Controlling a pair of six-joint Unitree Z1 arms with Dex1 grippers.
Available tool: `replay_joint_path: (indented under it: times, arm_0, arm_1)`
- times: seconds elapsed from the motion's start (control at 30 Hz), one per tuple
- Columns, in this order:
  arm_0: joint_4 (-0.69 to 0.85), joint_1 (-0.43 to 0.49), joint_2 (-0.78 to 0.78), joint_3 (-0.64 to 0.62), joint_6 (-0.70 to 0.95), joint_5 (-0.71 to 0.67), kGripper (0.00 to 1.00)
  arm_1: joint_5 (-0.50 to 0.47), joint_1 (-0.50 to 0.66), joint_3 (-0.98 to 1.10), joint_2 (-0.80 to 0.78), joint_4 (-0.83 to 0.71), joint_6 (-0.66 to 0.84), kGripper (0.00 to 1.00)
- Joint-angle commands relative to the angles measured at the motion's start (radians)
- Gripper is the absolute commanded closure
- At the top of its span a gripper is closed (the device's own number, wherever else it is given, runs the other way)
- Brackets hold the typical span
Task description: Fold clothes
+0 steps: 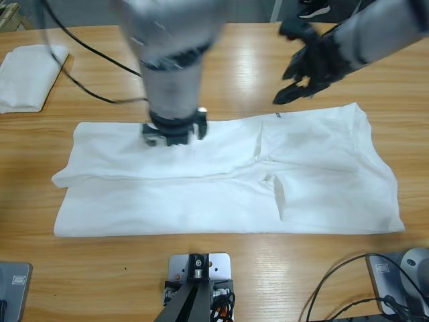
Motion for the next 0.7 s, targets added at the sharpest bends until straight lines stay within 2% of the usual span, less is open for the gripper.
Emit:
replay_joint_path:
  times: [0.03,0.13,0.23,0.3,0.4,0.57,0.7]
  arm_0:
    - [-0.214,0.117,-0.438,0.635,0.080,0.014,0.170]
    - [-0.398,0.171,-0.606,0.899,0.150,-0.019,0.161]
    - [-0.609,0.299,-0.760,1.134,0.309,-0.118,0.173]
    - [-0.688,0.395,-0.813,1.232,0.412,-0.202,0.237]
    - [-0.779,0.517,-0.858,1.335,0.496,-0.309,0.257]
    - [-0.998,0.654,-0.806,1.514,0.526,-0.437,0.257]
    - [-1.063,0.775,-0.731,1.523,0.649,-0.461,0.262]
  arm_1:
    - [-0.025,-0.096,0.093,-0.184,0.148,0.210,0.000]
    - [-0.023,-0.120,0.106,-0.229,0.205,0.325,0.000]
    - [-0.018,-0.125,0.138,-0.256,0.231,0.433,0.000]
    - [-0.018,-0.125,0.169,-0.262,0.229,0.467,0.000]
    - [-0.016,-0.125,0.206,-0.267,0.226,0.479,0.000]
    - [-0.011,-0.125,0.225,-0.261,0.223,0.482,0.000]
    - [-0.012,-0.125,0.253,-0.257,0.218,0.482,0.000]
